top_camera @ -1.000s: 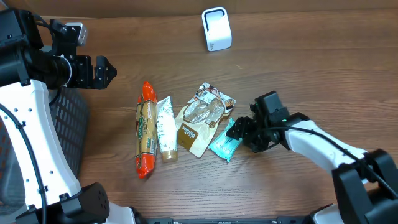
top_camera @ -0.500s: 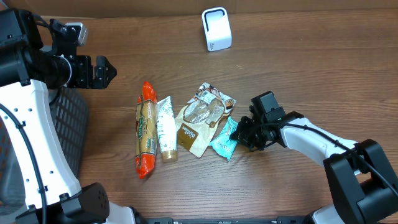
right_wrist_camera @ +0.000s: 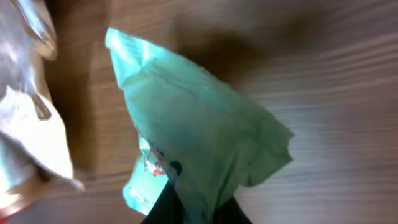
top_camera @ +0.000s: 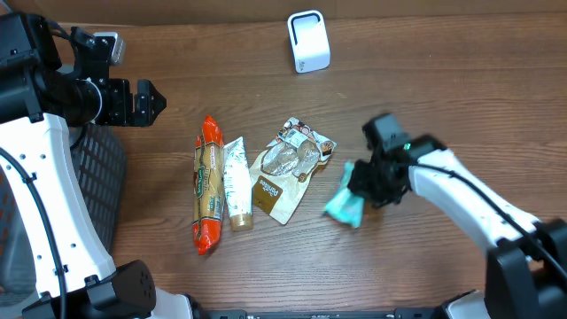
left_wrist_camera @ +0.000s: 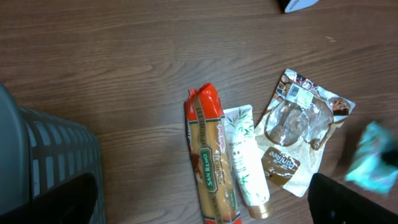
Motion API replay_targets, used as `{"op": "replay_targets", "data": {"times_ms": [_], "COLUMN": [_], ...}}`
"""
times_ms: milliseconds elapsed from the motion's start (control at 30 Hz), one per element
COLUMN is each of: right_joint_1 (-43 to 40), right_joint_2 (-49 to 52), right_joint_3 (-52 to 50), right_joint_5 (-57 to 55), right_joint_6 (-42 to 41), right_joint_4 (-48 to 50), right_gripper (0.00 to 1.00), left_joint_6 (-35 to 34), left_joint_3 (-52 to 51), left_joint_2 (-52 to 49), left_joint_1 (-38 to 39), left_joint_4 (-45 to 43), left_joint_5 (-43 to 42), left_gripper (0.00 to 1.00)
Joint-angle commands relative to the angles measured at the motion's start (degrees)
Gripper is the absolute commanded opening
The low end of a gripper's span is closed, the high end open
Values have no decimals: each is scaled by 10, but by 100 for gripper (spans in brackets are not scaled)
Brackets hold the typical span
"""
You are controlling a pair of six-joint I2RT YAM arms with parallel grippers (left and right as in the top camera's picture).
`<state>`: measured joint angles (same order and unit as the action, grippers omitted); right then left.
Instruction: Scan the item barcode
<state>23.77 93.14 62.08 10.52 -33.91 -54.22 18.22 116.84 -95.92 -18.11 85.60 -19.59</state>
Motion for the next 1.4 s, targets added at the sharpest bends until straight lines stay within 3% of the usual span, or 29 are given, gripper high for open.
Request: {"op": "replay_targets", "data": {"times_ms": [0,100,200,367,667,800,933,1167,1367], "right_joint_1": [14,33,39,40,52,72,101,156,191], "right_joint_2": [-30,-24,-1,83,204,222,222,222,222], "right_joint_3": [98,133,136,138,139,139,139,139,139], "right_joint_5": [-251,-400,-469,-515,-516,-491,-430,-354,-354], "right_joint_6": [42,41,42,20,29,29,29,29,29], "right_joint_4": [-69,-139,-189,-240,-242,-242,-231,-215,-191], "right_gripper": [4,4,4,4,4,14,32,49,56], "left_joint_6": [13,13,13,13,13,13,13,13,13], "left_joint_3": [3,3,3,3,3,3,3,3,3], "left_joint_2": [-1,-1,-1,-1,-1,-1,-1,-1,-1], "left_joint_1": [1,1,1,1,1,1,1,1,1], "left_joint_4": [-2,-2,-2,-2,-2,-2,-2,-2,-2], "left_joint_5": [-12,-12,-12,-12,-12,-12,-12,-12,-12], "left_gripper": [100,100,100,99,99,99,99,100,99]}}
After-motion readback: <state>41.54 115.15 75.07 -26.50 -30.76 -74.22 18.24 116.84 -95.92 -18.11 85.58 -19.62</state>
